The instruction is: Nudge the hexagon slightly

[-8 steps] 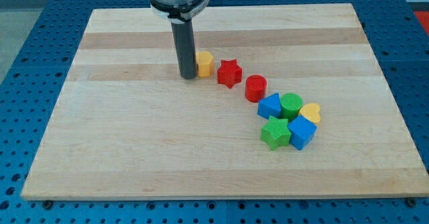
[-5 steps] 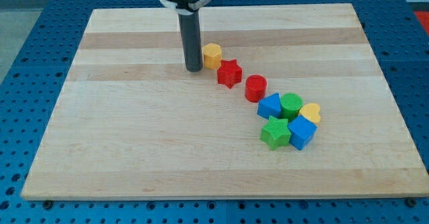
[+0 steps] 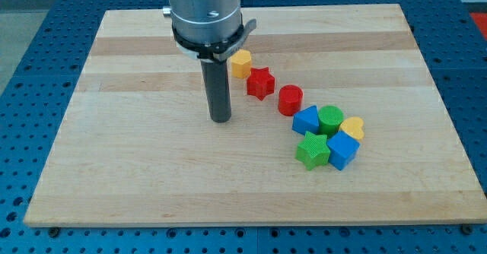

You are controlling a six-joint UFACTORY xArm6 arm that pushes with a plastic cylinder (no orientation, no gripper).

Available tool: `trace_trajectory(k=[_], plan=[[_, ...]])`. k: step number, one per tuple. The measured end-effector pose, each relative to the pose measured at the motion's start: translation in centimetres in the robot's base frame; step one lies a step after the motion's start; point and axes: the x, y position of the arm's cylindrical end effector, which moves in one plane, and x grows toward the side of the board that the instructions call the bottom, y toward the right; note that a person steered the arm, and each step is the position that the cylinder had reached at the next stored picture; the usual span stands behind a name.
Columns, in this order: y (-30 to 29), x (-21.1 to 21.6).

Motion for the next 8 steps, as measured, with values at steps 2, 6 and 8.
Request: trace_trajectory(k=[2, 6, 8], plan=[[0.0, -5.0], [0.9, -8.1], [-0.2, 1.1]])
